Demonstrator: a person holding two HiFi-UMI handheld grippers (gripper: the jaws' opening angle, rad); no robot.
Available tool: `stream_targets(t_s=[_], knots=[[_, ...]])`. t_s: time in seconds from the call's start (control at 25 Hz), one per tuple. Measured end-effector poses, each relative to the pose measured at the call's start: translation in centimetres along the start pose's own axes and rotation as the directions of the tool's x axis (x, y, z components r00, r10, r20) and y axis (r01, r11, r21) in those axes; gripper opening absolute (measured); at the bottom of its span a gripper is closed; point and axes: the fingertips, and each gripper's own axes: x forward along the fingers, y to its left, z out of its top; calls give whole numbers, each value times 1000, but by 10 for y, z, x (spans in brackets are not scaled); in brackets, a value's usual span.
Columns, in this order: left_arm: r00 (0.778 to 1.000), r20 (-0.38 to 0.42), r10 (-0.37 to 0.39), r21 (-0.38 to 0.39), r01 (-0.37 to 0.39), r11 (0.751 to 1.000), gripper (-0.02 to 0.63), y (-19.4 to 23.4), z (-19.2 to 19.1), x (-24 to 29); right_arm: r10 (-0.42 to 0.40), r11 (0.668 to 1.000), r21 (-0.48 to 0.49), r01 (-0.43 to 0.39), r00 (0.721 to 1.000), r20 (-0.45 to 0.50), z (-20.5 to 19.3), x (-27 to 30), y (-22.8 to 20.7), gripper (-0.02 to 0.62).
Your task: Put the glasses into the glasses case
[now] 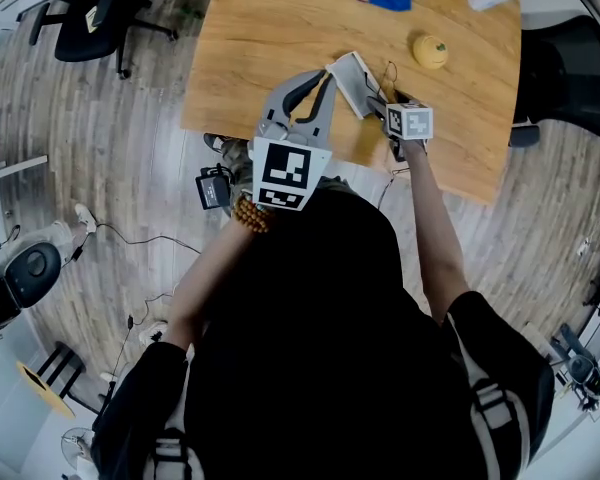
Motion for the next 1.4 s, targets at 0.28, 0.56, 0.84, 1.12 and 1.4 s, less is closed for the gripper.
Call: stream_targets(t_s=[0.28, 0.56, 0.84, 1.12, 1.4], knots=[[1000, -2, -15, 4, 15, 1000, 40, -3, 1, 3, -17, 998, -54, 17, 1000, 9, -3, 0, -1, 243], [1000, -4, -21, 2, 21, 1000, 40, -3, 0, 6, -62, 984, -165, 64, 998, 19, -11, -5, -6, 69], [1000, -6, -31, 5, 31, 1000, 40, -4, 0, 11, -61, 986, -152, 71, 996, 65, 1, -15, -4, 57], [1000, -14, -24, 1, 24, 1000, 40, -3, -2, 9, -21, 988, -145, 43, 989, 149, 26, -30, 10, 46], [1000, -15, -12, -7, 12, 1000, 40, -1, -4, 10, 74, 970, -243, -27, 980, 187, 37, -24, 49, 46]])
